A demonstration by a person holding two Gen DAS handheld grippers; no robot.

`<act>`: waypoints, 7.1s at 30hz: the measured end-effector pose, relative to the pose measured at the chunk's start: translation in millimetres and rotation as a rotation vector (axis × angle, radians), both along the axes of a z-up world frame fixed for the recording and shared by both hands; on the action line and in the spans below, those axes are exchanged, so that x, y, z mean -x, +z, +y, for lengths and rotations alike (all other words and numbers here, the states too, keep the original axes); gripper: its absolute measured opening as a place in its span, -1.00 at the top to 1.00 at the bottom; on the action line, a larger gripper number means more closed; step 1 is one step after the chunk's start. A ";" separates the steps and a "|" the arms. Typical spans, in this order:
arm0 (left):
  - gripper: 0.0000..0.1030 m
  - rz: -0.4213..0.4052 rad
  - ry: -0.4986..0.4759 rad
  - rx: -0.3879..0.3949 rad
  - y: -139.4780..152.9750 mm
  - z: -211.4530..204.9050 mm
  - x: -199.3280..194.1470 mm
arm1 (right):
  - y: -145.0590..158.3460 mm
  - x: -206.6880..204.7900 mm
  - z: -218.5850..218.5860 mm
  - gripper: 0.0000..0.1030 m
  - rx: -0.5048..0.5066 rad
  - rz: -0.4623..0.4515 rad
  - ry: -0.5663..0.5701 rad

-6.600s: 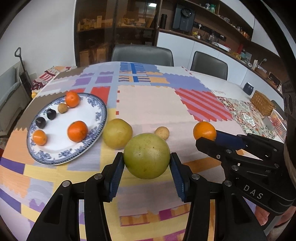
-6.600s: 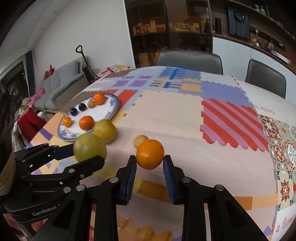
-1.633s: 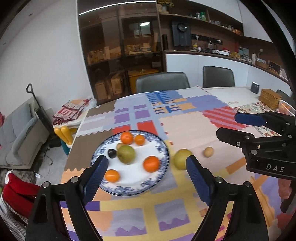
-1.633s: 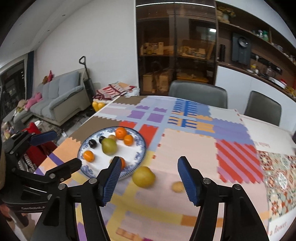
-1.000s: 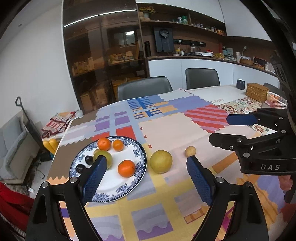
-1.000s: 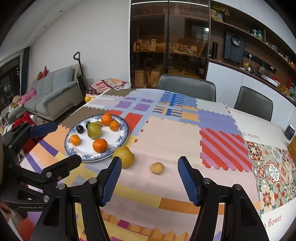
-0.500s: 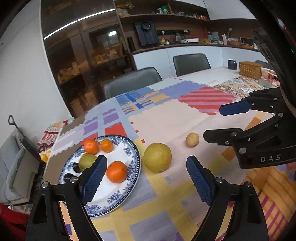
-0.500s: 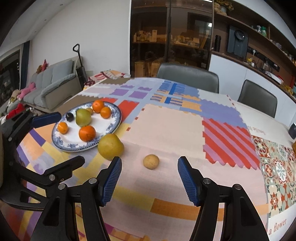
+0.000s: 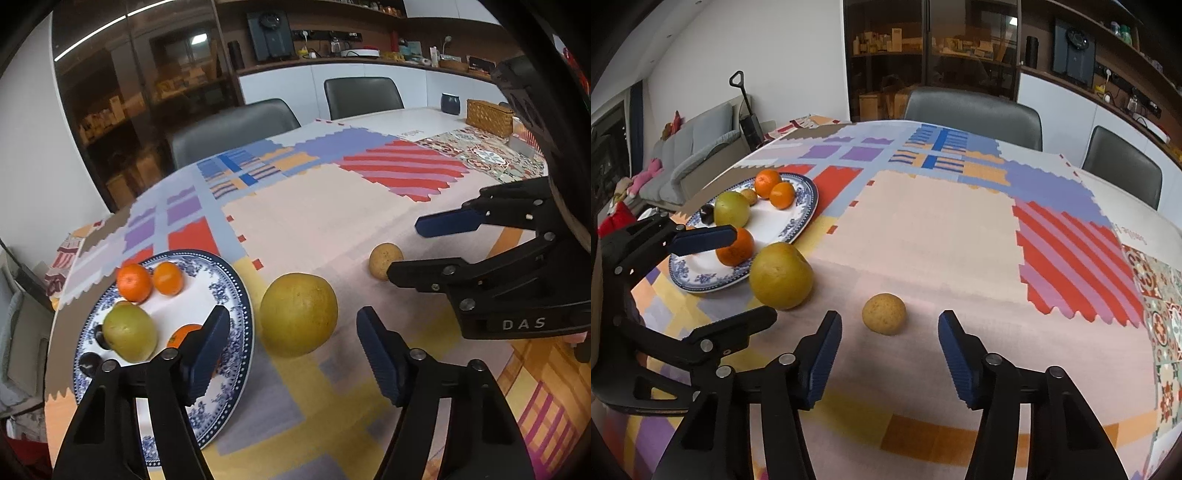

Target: Organize fruits

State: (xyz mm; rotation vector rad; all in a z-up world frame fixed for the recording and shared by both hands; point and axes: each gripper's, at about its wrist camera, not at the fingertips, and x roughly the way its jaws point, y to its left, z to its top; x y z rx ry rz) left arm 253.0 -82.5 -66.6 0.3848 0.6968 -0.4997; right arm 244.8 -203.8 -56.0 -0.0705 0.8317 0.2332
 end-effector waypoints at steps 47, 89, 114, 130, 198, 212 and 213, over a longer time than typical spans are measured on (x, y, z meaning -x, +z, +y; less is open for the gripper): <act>0.06 0.047 0.168 0.141 47.6 26.3 54.3 | 37.8 49.2 10.8 0.40 -0.151 -0.020 -0.028; 0.06 -0.043 0.432 0.167 73.3 144.4 41.9 | 72.8 9.8 114.2 0.40 -0.132 -0.082 0.113; 0.05 0.069 0.401 0.114 17.2 153.7 -40.3 | 18.3 -76.3 135.7 0.40 -0.125 0.038 0.106; -0.51 -0.033 0.435 0.109 59.6 140.0 9.0 | 51.8 -26.8 112.4 0.01 -0.132 -0.054 0.056; -1.00 -0.196 0.411 0.164 137.6 84.6 209.4 | 124.9 211.7 33.5 -0.70 -0.055 -0.256 -0.193; -1.00 -0.205 0.416 0.156 135.8 83.4 206.6 | 121.0 209.8 30.6 -0.70 -0.054 -0.249 -0.199; -1.00 -0.204 0.414 0.156 135.8 83.4 206.7 | 120.6 210.1 30.1 -0.70 -0.053 -0.249 -0.200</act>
